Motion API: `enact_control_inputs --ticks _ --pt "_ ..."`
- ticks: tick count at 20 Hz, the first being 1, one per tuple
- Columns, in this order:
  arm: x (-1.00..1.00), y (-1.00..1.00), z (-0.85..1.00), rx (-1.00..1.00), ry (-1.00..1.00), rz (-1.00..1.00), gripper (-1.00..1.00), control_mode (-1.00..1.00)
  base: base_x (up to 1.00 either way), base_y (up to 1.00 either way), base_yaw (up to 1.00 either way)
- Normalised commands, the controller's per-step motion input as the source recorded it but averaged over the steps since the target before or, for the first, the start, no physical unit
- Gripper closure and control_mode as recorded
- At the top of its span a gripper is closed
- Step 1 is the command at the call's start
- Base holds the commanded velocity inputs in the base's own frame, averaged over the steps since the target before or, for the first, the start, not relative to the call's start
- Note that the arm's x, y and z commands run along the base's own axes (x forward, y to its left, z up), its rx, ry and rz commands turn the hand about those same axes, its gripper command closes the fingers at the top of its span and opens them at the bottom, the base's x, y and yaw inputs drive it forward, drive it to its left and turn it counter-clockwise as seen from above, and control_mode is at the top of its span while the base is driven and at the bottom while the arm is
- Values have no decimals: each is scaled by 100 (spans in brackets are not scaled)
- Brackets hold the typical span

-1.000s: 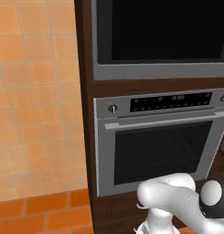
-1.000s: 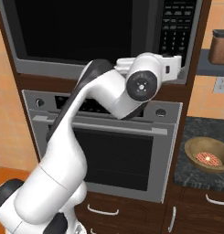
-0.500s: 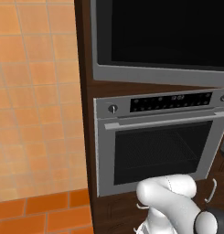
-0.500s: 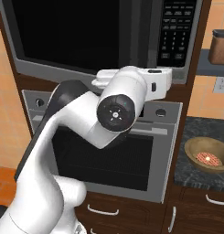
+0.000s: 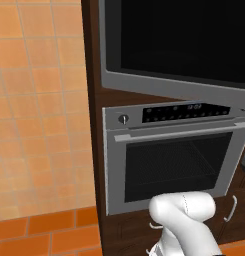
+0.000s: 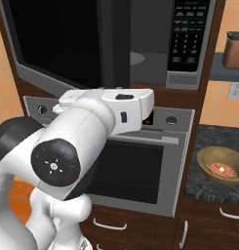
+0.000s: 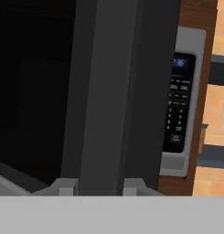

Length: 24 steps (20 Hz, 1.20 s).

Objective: Open the microwave, place the bowl with waffle inside the microwave, then close the microwave door and turn it on.

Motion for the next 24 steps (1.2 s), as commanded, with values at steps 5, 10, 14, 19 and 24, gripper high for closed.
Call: enact_control_inputs --ticks 5,10,14,19,24 --pt "-83 36 -2 -4 0 0 100 -100 0 0 0" --pt "-23 23 0 -4 0 0 100 -100 0 0 0" --pt "0 0 0 0 0 0 100 -100 0 0 0" --pt "0 -2 0 0 0 0 -100 -100 0 0 0" --pt "0 0 0 0 0 0 -100 -100 0 0 0"
